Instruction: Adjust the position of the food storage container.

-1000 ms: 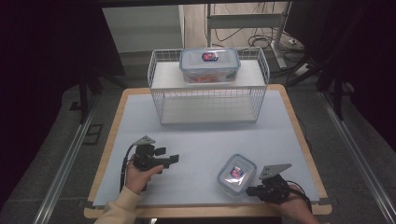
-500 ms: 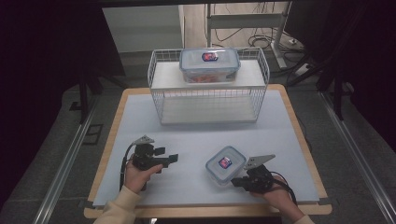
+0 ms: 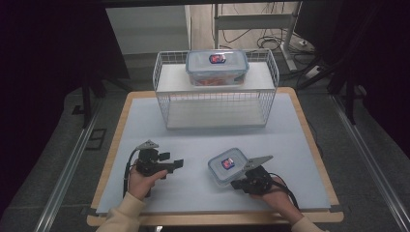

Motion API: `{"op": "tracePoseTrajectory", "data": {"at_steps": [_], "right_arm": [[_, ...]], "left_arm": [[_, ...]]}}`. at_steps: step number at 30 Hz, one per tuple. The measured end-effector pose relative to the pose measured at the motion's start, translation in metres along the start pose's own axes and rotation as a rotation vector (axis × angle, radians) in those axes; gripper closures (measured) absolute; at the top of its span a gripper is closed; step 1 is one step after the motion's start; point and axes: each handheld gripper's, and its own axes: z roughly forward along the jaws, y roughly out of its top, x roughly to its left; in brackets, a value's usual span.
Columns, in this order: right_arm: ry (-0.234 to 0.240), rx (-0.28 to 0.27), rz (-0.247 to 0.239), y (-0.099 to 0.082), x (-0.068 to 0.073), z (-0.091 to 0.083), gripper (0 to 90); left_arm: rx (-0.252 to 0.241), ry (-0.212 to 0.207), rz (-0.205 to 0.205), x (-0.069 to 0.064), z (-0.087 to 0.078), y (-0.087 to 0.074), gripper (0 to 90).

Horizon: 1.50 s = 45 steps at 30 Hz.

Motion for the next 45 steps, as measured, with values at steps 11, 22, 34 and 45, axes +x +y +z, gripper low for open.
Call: {"op": "tracePoseTrajectory", "data": {"at_steps": [11, 22, 34, 45], "right_arm": [[0.029, -0.027, -0.047, 0.007, 0.017, 0.004, 89.3], [-0.041, -0.094, 0.013, 0.024, 0.022, 0.025, 89.3], [-0.06, -0.115, 0.03, 0.03, 0.024, 0.034, 88.9], [-0.097, -0.179, 0.095, -0.002, 0.007, -0.025, 88.5]], "left_arm": [[0.002, 0.003, 0.003, -0.001, 0.0, 0.0, 23.4], [0.002, 0.004, 0.004, 0.0, 0.001, -0.001, 23.4], [0.002, 0.002, 0.003, 0.001, 0.0, -0.001, 23.5], [0.003, 0.002, 0.011, -0.002, 0.0, -0.001, 23.4]]}}
